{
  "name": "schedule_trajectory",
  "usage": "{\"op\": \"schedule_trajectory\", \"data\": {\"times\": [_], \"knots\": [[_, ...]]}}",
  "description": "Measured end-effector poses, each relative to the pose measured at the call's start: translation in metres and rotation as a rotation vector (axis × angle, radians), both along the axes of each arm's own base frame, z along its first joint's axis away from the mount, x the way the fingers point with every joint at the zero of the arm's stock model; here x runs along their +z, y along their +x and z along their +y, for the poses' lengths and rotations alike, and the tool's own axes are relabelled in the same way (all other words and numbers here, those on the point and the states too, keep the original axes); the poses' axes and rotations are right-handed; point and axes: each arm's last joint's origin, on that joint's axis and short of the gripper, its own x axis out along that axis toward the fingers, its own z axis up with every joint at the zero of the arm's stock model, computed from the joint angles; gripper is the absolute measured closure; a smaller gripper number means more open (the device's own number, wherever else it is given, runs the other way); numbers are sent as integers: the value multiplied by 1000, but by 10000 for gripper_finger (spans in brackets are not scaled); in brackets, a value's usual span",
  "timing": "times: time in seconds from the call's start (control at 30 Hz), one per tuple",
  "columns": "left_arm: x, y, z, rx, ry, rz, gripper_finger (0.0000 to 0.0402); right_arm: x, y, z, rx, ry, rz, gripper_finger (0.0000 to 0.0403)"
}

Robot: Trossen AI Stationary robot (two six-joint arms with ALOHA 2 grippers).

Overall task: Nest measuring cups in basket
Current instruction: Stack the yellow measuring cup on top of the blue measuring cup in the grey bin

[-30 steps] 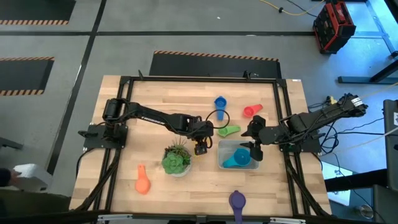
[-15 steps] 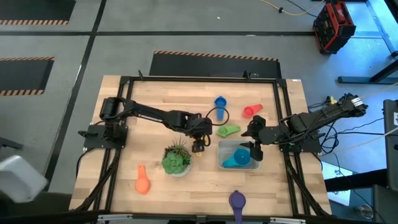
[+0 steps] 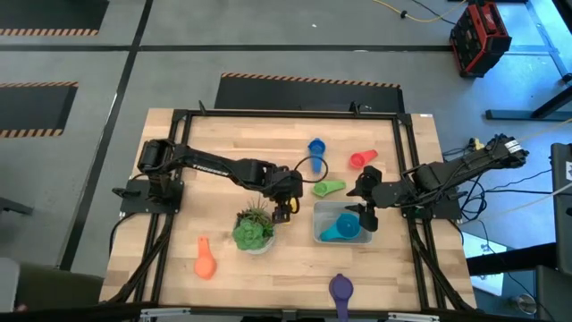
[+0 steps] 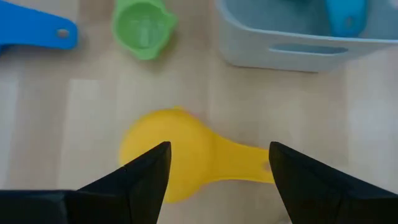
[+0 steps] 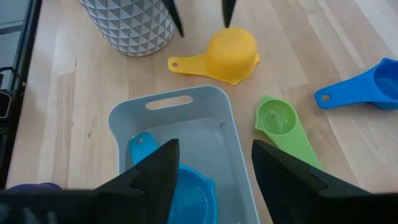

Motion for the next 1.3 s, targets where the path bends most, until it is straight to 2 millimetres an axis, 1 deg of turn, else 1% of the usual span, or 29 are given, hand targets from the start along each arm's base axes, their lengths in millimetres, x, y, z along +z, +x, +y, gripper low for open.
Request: {"op": "schedule_trajectory", "data": {"times": [0.1, 0.2, 0.37, 0.43, 0.6, 0.67, 0.73, 0.77, 0.9, 1.0, 1.07, 1.13, 1.3], "knots": [[-2, 2, -8, -18, 6, -10, 138, 0, 0, 0, 4, -4, 0, 196], [0, 4, -15, -30, 10, -47, 138, 0, 0, 0, 20, -19, 0, 196], [4, 8, -18, 18, -36, -79, 138, 0, 0, 0, 36, -35, 0, 196], [11, 9, -17, 29, -44, -84, 138, 0, 0, 0, 36, -34, 2, 196], [37, 17, -17, 32, -45, -135, 138, 1, -1, 0, 36, -33, 0, 196], [48, 19, -17, 28, -40, -161, 138, 4, -5, -2, 36, -33, -1, 196], [52, 25, -18, 21, -35, -171, 138, 11, -11, -4, 36, -29, -14, 196], [52, 27, -20, 18, -33, -158, 138, 15, -15, -6, 39, -27, -30, 196], [37, 38, -28, -6, -14, -77, 138, 27, -29, -11, 79, -47, -101, 196], [21, 46, -33, -8, 10, 9, 138, 33, -36, -14, 92, -51, -140, 196], [7, 45, -32, 12, 18, 108, 138, 36, -40, -15, 98, -53, -156, 196], [-1, 49, -32, 47, -3, 144, 138, 36, -42, -16, 99, -53, -159, 196], [-13, 45, -31, 104, -67, 249, 138, 37, -43, -16, 103, -59, -158, 196]]}}
